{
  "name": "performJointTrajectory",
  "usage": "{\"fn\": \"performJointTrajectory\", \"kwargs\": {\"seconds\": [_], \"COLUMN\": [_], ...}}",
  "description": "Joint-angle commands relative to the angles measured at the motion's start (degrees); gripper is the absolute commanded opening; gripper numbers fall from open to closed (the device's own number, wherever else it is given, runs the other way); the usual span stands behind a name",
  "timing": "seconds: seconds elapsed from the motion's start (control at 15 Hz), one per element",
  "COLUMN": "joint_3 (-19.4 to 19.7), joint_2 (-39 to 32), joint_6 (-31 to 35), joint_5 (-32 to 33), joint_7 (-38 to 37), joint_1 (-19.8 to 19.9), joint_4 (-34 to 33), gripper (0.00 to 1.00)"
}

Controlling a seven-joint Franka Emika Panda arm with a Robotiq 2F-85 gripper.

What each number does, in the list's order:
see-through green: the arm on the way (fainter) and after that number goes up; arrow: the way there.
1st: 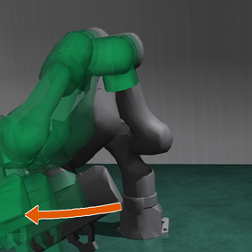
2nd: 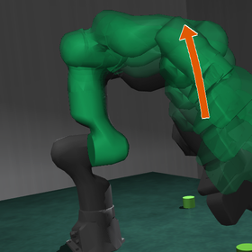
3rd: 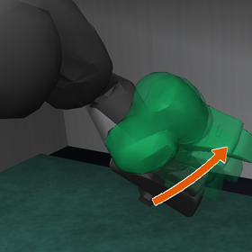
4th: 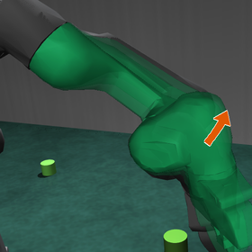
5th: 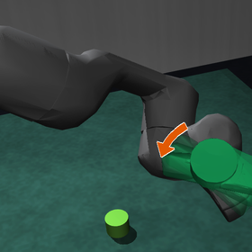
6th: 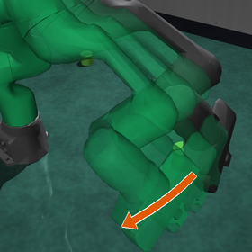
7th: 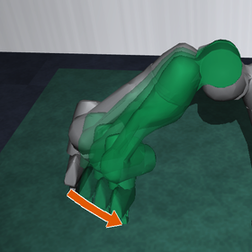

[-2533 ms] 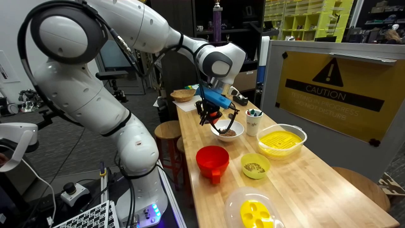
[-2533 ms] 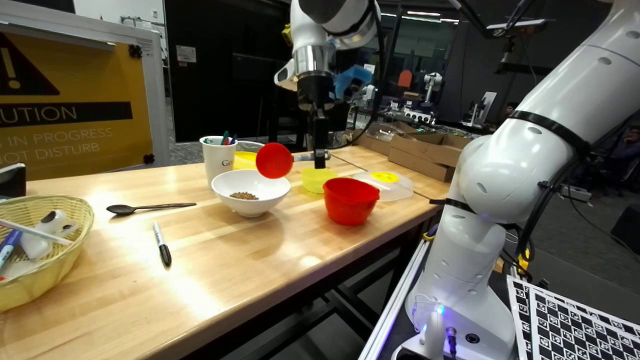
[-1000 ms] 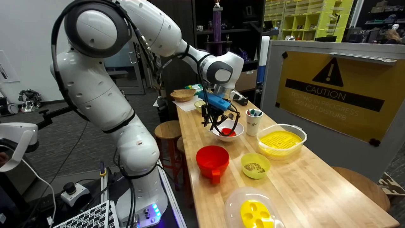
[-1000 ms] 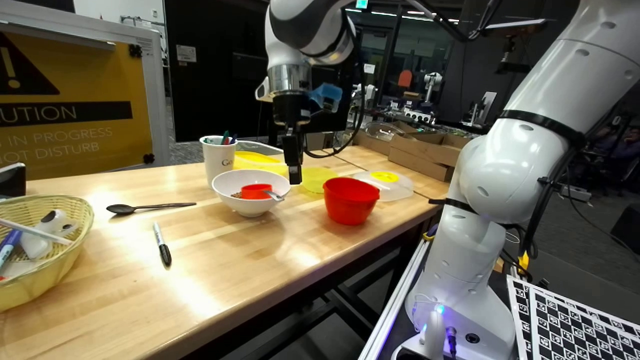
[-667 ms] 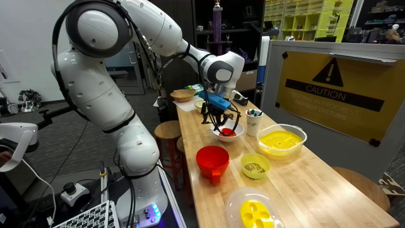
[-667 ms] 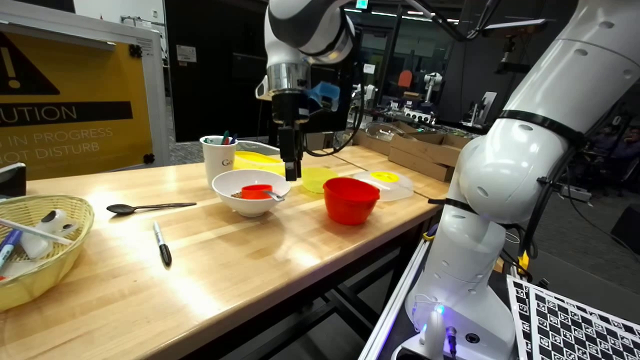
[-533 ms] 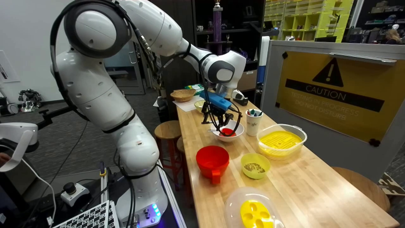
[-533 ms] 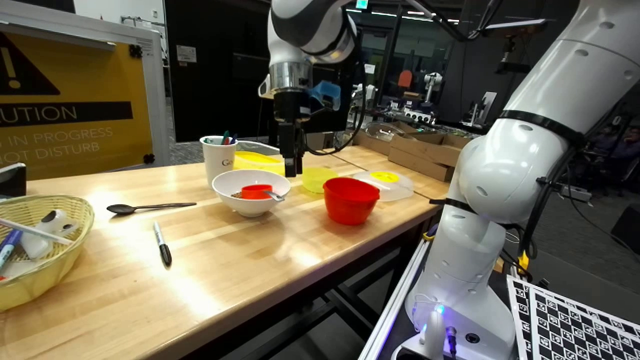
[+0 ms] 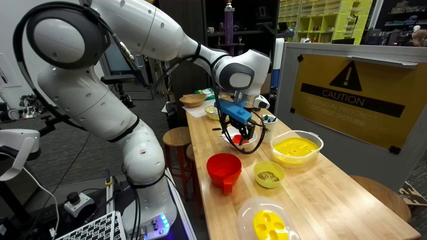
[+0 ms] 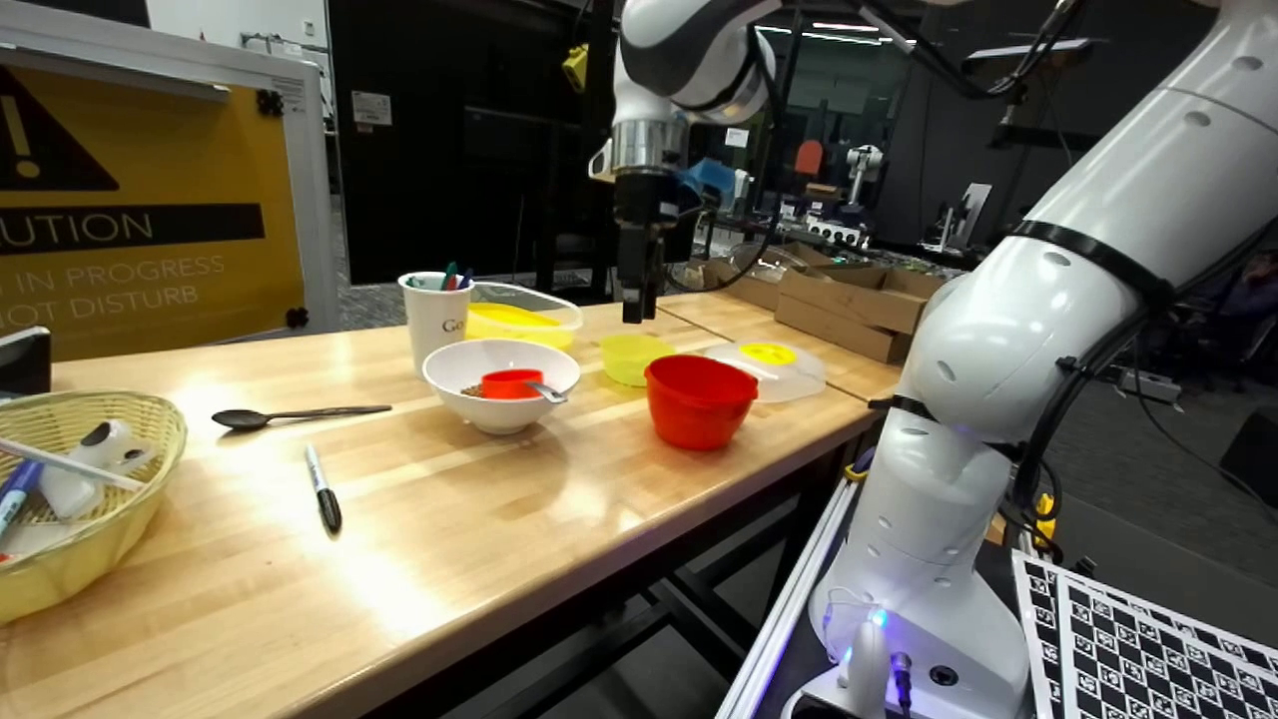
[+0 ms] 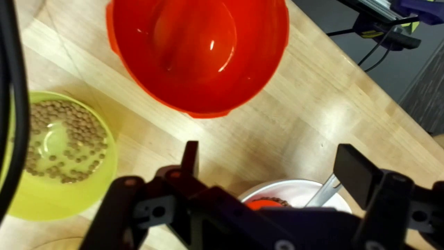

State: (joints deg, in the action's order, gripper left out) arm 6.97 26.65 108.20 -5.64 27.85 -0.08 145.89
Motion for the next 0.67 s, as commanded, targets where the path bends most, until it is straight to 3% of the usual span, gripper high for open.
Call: {"fn": "performJointTrajectory", "kwargs": {"seconds": [0.0, 0.6], "joint_3": [1.0, 1.3], "joint_2": [0.9, 2.5], "joint_6": [-0.1, 0.0], "joint_5": [0.9, 1.2], "joint_7": [-0.2, -0.3], "joint_1": [0.0, 0.3], "joint_4": [0.3, 1.1], "gripper": [1.0, 1.0]}}
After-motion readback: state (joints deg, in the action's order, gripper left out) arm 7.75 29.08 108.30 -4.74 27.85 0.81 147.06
